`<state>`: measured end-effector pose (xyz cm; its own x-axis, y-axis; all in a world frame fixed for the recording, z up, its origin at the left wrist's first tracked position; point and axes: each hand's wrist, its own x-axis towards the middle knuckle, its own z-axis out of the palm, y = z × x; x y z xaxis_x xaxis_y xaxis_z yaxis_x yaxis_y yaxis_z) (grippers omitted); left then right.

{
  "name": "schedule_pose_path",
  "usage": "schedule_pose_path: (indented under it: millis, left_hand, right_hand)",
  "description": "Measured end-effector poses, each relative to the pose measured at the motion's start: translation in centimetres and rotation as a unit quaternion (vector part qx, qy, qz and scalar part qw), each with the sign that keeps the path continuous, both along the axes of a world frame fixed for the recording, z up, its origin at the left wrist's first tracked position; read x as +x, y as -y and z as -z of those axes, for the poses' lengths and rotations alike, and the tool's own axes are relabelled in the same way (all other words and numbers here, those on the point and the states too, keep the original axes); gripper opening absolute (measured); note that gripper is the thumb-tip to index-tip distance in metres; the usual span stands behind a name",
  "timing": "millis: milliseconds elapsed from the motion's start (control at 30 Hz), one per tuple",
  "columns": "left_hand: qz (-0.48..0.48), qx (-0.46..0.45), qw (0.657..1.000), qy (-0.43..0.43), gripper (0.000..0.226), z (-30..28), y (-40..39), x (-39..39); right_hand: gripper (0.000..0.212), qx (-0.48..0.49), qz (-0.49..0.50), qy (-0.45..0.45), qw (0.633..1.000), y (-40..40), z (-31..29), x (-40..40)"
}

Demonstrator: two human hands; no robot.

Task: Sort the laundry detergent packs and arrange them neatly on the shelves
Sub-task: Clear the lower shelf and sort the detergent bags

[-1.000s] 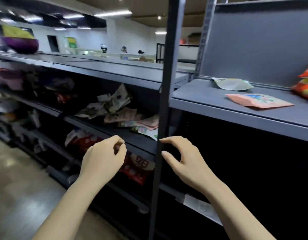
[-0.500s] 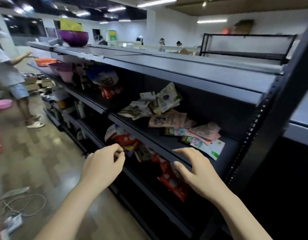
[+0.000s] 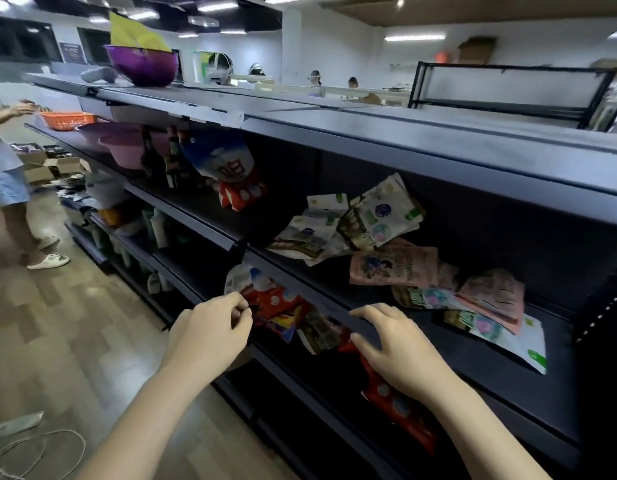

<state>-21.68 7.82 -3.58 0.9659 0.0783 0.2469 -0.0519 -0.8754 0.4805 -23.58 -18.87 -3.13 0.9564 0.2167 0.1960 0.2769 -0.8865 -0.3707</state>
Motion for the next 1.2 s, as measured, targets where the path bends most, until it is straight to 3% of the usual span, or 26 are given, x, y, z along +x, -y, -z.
schedule_pose_path:
  millis: [200,633,1033,1200]
  left_hand:
    - [0.030,0.067,0.997,0.005,0.019,-1.3,-8.4,6.3]
    - [0.085,0.080,0.993,0.005,0.020,-1.2,-22.0,20.1]
    - [0.119,0.070,0.990,-0.029,0.021,-0.4,-27.8,37.6]
    - [0.140,0.033,0.989,-0.036,0.023,0.2,-27.9,43.1]
  right_hand:
    - [0.036,-0.012,0.036,-0.008,0.999,-9.1,-0.6,5.1]
    - [0.038,-0.036,0.062,-0.044,0.996,-22.8,-0.7,17.7]
    - [0.036,-0.039,0.119,-0.029,0.992,-28.8,0.2,33.7]
    - [0.042,-0.012,0.144,-0.069,0.987,-29.8,0.4,38.9]
